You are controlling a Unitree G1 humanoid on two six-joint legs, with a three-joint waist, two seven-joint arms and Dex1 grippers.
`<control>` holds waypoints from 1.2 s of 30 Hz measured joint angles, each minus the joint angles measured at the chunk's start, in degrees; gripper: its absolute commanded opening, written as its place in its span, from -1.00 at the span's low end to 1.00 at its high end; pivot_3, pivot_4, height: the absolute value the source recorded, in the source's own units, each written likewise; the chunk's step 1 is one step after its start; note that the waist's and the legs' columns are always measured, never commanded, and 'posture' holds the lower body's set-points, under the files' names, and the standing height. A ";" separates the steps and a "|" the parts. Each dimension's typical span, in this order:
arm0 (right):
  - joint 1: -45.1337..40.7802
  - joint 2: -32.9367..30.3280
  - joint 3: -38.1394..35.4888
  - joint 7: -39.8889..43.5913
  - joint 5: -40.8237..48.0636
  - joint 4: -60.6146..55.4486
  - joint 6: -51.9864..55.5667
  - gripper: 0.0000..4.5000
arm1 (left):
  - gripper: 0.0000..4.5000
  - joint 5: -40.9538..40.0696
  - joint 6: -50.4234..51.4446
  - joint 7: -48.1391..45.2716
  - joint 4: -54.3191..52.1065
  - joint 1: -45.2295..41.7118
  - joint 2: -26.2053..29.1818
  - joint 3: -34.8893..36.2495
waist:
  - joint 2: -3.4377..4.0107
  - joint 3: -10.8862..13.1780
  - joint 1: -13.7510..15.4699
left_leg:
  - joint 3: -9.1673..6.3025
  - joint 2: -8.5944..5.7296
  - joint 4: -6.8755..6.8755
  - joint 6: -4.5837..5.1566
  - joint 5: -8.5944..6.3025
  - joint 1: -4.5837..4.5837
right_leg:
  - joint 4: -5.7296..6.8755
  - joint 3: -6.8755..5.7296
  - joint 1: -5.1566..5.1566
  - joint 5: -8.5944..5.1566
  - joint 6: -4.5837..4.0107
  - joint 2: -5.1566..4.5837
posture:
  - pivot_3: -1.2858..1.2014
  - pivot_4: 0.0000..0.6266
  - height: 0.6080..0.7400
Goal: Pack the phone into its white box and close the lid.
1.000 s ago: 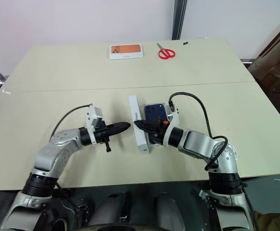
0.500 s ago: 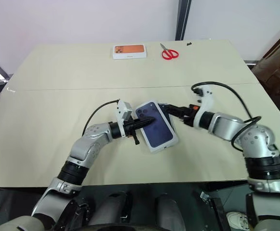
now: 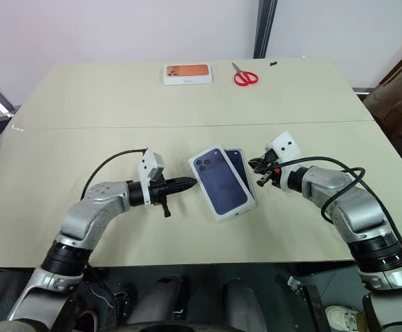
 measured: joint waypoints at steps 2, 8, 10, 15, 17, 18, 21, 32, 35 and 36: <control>0.40 0.46 0.48 1.05 -2.20 -0.03 -0.57 -0.98 | -1.00 -0.15 1.46 0.14 -1.00 1.56 0.09 -0.23 | 0.00 0.00 0.00 | 0.00 -0.01 -0.01 0.00 0.00 0.00 | 0.00 0.00 -0.01 0.00 0.00 -0.01 | 0.03 -0.52 0.91; 0.57 2.11 0.78 3.43 -6.78 -0.46 -0.96 -0.98 | -1.00 0.28 2.97 1.75 -1.46 3.05 -0.43 -1.93 | 0.00 0.00 -0.07 | 0.00 0.00 -0.03 -0.01 0.00 0.01 | 0.00 0.01 -0.02 0.00 0.00 -0.01 | 0.03 -0.52 0.91; 0.55 2.81 0.81 3.88 -7.60 -0.46 -0.52 -0.98 | -1.00 0.51 3.11 2.49 -1.14 2.97 -1.02 -2.41 | 0.00 0.00 -0.05 | 0.00 0.00 -0.02 -0.01 0.00 0.01 | 0.00 0.00 0.00 0.00 0.00 -0.01 | 0.03 -0.52 0.91; 0.55 4.05 0.80 5.04 -9.08 -0.92 0.07 -0.98 | -1.00 2.05 2.76 4.29 2.38 1.52 -4.35 -3.96 | -0.01 0.00 0.10 | -0.02 -0.04 -0.01 -0.01 0.00 0.00 | 0.00 -0.02 0.00 0.00 0.00 -0.03 | 0.03 -0.52 0.91; 0.54 4.48 0.52 5.24 -9.17 -1.20 0.65 -0.98 | -1.00 2.60 2.56 5.39 4.04 -0.81 -6.30 -3.92 | -0.01 0.00 0.12 | -0.02 -0.05 -0.01 -0.01 0.00 0.00 | 0.00 -0.02 0.00 0.00 0.00 -0.03 | 0.03 -0.52 0.91; 0.56 4.53 0.27 5.17 -9.39 -1.25 0.88 -0.98 | -1.00 2.74 2.57 5.68 4.18 -1.70 -6.87 -3.92 | -0.01 0.00 0.10 | -0.02 -0.05 -0.01 -0.02 0.01 0.00 | 0.00 -0.01 0.00 0.00 0.00 -0.04 | 0.03 -0.52 0.91; 0.67 4.49 -1.23 5.10 -9.80 -1.45 1.20 -0.98 | -1.00 2.85 2.64 6.48 4.43 -3.72 -7.70 -3.76 | 0.00 0.00 -0.01 | -0.02 -0.06 -0.03 -0.02 0.01 0.00 | 0.00 -0.02 -0.01 0.00 0.00 -0.04 | 0.03 -0.52 0.91; 2.18 4.84 -2.91 4.67 -11.98 -1.71 2.63 -0.98 | -1.00 3.63 2.52 6.36 6.37 -5.85 -9.50 -3.96 | -0.01 0.00 0.09 | -0.02 -0.07 -0.01 -0.04 0.02 0.01 | 0.00 -0.02 0.01 0.00 0.00 -0.04 | 0.03 -0.52 0.91; 2.98 4.84 -3.36 4.67 -12.43 -2.09 2.64 -0.98 | -1.00 4.10 2.38 6.61 8.02 -6.59 -10.23 -3.92 | 0.00 0.00 0.02 | -0.02 -0.07 -0.02 -0.05 0.03 0.01 | 0.01 -0.02 0.00 0.00 0.00 -0.04 | 0.03 -0.52 0.91; 3.06 4.86 -3.52 4.66 -12.58 -2.11 2.66 -0.98 | -1.00 4.30 2.38 6.93 8.93 -7.09 -10.58 -3.86 | -0.01 0.00 -0.02 | -0.02 -0.07 -0.01 -0.05 0.03 0.01 | 0.01 -0.02 0.00 0.00 0.00 -0.04 | 0.03 -0.52 0.91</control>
